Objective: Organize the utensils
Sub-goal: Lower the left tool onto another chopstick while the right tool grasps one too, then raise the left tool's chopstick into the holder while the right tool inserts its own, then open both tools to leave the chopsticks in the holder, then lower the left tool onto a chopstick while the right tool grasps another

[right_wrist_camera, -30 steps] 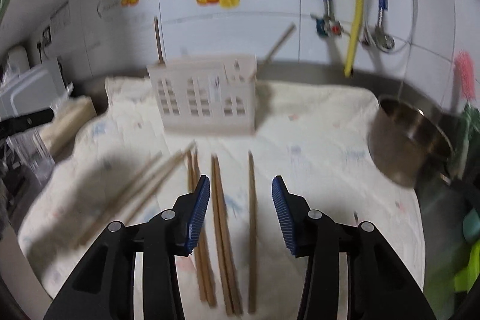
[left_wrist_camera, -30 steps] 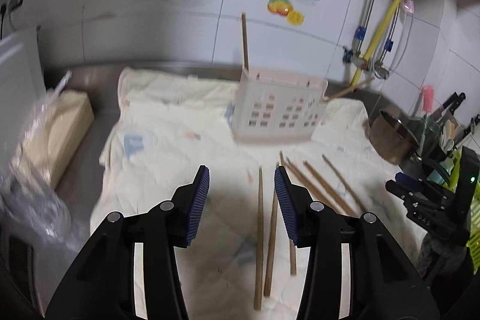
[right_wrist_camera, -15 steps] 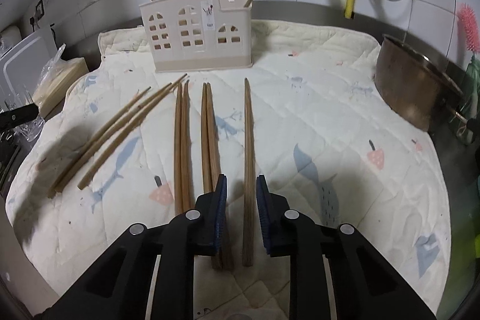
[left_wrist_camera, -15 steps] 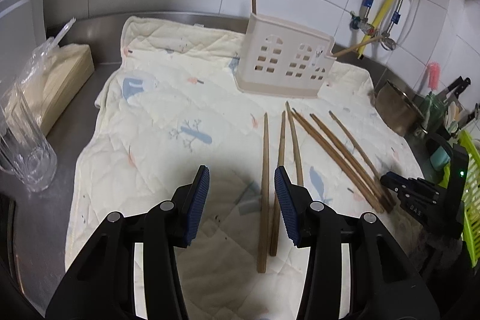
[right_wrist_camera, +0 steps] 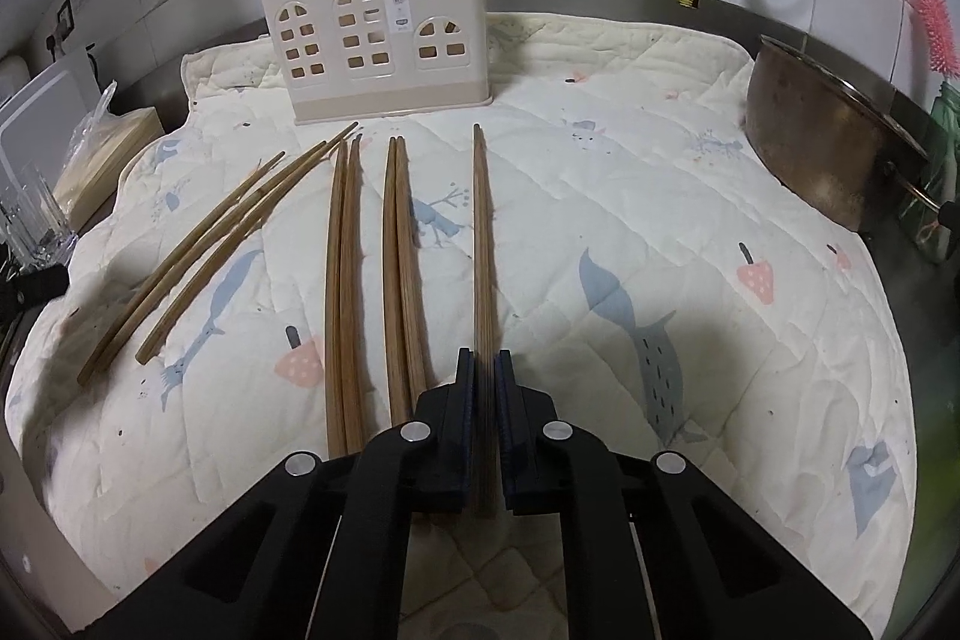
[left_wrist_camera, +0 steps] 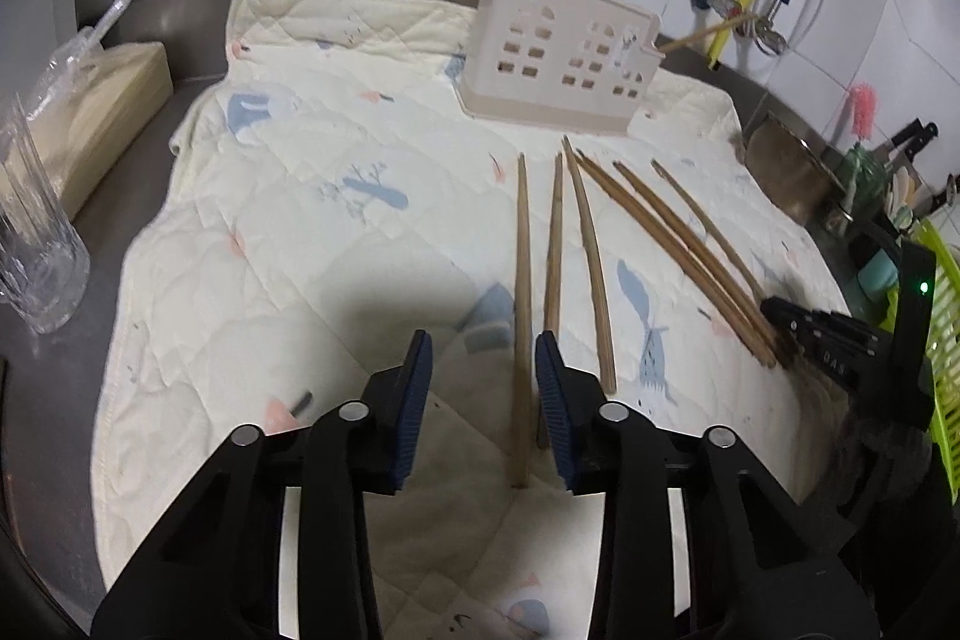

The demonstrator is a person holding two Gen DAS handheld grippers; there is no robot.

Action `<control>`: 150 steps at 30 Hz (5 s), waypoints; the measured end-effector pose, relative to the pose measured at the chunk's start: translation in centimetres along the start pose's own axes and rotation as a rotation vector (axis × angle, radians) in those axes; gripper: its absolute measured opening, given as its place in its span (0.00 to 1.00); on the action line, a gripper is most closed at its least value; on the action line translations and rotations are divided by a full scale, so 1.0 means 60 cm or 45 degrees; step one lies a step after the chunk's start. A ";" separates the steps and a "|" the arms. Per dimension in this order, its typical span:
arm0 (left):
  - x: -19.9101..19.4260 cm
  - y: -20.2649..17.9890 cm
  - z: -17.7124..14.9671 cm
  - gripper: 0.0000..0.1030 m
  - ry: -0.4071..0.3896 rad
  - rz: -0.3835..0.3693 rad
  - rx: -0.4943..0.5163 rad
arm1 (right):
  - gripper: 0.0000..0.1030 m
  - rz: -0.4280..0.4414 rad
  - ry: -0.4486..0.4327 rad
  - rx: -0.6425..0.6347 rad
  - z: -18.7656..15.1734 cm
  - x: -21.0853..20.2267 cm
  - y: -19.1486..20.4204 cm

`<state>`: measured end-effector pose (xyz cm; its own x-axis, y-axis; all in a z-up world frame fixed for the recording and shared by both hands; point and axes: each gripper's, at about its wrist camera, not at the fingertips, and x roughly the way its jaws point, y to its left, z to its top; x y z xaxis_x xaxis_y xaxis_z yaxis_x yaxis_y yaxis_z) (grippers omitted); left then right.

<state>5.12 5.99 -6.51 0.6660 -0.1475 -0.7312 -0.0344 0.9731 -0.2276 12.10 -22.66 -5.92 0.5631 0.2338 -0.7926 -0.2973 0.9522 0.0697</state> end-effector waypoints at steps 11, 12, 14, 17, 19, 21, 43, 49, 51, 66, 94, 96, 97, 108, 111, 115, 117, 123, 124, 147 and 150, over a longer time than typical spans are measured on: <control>0.051 -0.024 -0.010 0.18 0.090 -0.038 0.025 | 0.06 0.008 -0.011 0.026 -0.003 0.000 -0.003; 0.054 -0.023 -0.009 0.15 0.094 -0.037 0.020 | 0.06 0.009 -0.012 0.029 -0.003 0.000 -0.003; 0.061 -0.021 -0.007 0.13 0.106 -0.034 0.005 | 0.06 0.012 -0.014 0.032 -0.003 0.000 -0.003; 0.068 -0.021 -0.007 0.12 0.117 -0.027 0.009 | 0.06 0.017 -0.015 0.036 -0.003 0.000 -0.004; 0.072 -0.020 -0.006 0.11 0.123 -0.028 0.003 | 0.06 0.017 -0.016 0.040 -0.004 0.000 -0.004; 0.076 -0.017 -0.005 0.11 0.130 -0.028 -0.011 | 0.07 0.017 -0.017 0.041 -0.005 0.000 -0.005; 0.022 -0.038 0.036 0.06 0.014 -0.005 0.066 | 0.06 -0.019 -0.137 0.002 0.024 -0.044 0.003; -0.021 -0.039 0.088 0.06 -0.100 -0.015 0.088 | 0.06 -0.021 -0.271 -0.039 0.079 -0.093 0.012; -0.028 -0.041 0.106 0.06 -0.124 -0.015 0.104 | 0.06 -0.021 -0.313 -0.062 0.105 -0.106 0.015; -0.064 -0.067 0.253 0.06 -0.239 -0.051 0.211 | 0.06 0.046 -0.386 -0.173 0.314 -0.145 0.019; -0.007 -0.091 0.477 0.06 -0.276 -0.031 0.229 | 0.06 0.085 -0.310 -0.175 0.484 -0.069 0.035; 0.016 -0.083 0.475 0.06 -0.240 -0.039 0.207 | 0.06 0.082 -0.287 -0.175 0.482 -0.056 0.033; 0.024 -0.081 0.474 0.06 -0.227 -0.043 0.200 | 0.06 0.081 -0.279 -0.174 0.481 -0.050 0.033; 0.072 -0.066 0.468 0.07 -0.157 -0.045 0.158 | 0.07 0.081 -0.265 -0.133 0.478 -0.030 0.018; 0.065 -0.064 0.466 0.08 -0.167 -0.053 0.149 | 0.07 0.080 -0.285 -0.124 0.477 -0.038 0.013; 0.044 -0.064 0.462 0.22 -0.205 -0.051 0.147 | 0.13 0.072 -0.327 -0.104 0.470 -0.060 0.005; 0.031 -0.065 0.458 0.23 -0.223 -0.052 0.146 | 0.18 0.062 -0.353 -0.100 0.463 -0.074 0.002; -0.023 -0.060 0.418 0.34 -0.286 -0.063 0.130 | 0.25 0.082 -0.435 -0.088 0.409 -0.131 0.003; -0.030 -0.060 0.407 0.35 -0.290 -0.064 0.129 | 0.25 0.090 -0.442 -0.087 0.394 -0.138 0.004; -0.061 -0.030 0.160 0.46 -0.226 -0.016 0.062 | 0.18 0.103 -0.087 -0.115 0.049 -0.057 0.026; -0.057 -0.026 0.142 0.46 -0.203 -0.017 0.047 | 0.15 0.099 -0.057 -0.114 0.032 -0.045 0.023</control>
<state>9.27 6.47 1.82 0.7764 -0.1335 -0.6159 0.0011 0.9776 -0.2105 11.66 -21.60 -2.52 0.5688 0.3164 -0.7592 -0.4077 0.9101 0.0739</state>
